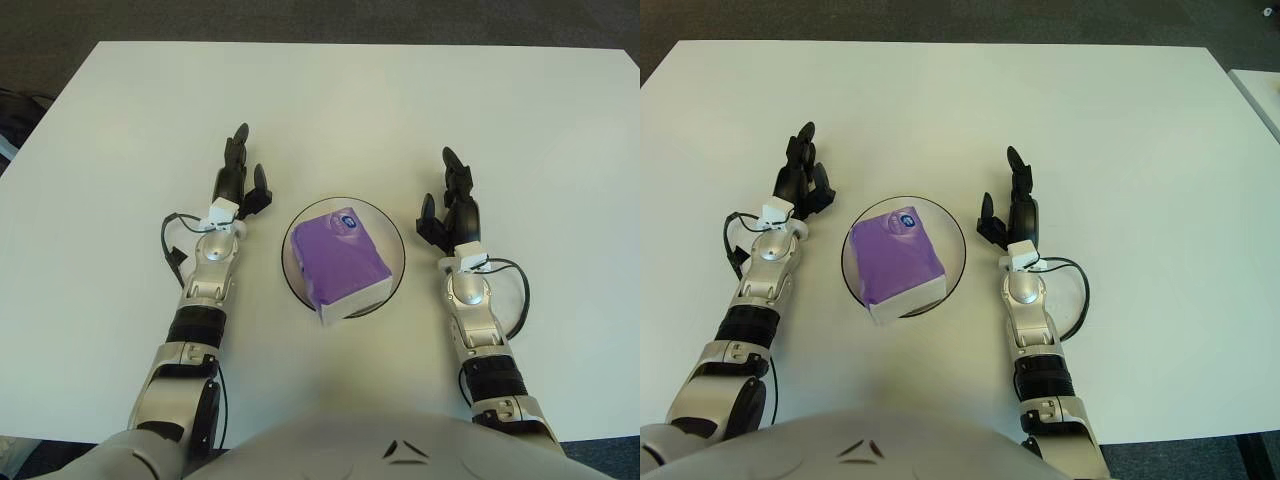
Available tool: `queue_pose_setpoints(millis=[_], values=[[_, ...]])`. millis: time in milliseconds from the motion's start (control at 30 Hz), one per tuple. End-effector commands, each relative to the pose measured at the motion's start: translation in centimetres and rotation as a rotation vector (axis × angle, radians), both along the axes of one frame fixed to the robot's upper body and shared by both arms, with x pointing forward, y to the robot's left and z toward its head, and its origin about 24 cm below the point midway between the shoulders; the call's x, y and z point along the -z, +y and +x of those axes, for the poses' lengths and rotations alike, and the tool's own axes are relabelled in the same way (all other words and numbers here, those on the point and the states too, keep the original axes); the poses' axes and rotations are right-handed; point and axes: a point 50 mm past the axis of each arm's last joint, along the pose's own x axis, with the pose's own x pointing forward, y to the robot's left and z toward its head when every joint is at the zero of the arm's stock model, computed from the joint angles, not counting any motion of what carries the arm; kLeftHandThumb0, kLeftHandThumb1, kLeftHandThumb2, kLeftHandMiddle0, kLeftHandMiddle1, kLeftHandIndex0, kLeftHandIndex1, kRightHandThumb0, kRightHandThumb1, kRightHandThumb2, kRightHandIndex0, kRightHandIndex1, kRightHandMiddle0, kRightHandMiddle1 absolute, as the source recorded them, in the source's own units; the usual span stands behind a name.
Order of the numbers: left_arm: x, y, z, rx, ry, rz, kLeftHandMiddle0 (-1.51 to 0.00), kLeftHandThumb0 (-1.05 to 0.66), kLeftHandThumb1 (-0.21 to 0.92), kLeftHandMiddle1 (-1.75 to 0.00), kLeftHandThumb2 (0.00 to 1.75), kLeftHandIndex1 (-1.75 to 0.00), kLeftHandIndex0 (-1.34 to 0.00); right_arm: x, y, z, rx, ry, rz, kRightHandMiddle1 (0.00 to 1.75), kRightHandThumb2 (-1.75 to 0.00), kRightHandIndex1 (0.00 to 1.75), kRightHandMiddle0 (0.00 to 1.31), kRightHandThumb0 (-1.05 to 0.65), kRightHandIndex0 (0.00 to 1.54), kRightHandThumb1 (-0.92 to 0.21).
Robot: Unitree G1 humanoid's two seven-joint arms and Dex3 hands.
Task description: Put the tissue paper into the plate.
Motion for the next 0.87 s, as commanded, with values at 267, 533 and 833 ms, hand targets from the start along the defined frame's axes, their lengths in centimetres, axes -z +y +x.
queue_pose_setpoints(millis=[267, 533, 833], values=[[3.3, 0.8, -3.6, -0.074, 0.131, -0.006, -0.18, -0.74, 0.92, -0.04, 0.93, -0.51, 0.00, 3.6, -0.7, -2.0, 0.021, 0.171, -0.002, 0.35, -0.86, 0.01, 0.00, -0.68, 0.11, -0.92], [3.8, 1.0, -5.1, -0.109, 0.125, -0.008, -0.22, -0.75, 0.92, -0.05, 0.93, -0.54, 0.00, 3.6, -0.8, -2.0, 0.018, 0.172, -0.002, 0.34, -0.87, 0.01, 0.00, -0.69, 0.10, -0.92], [4.1, 0.7, -5.8, -0.109, 0.116, -0.007, -0.23, -0.75, 0.92, -0.05, 0.92, -0.51, 0.00, 3.7, -0.8, -2.0, 0.015, 0.171, 0.010, 0.33, -0.87, 0.01, 0.00, -0.69, 0.10, -0.92]])
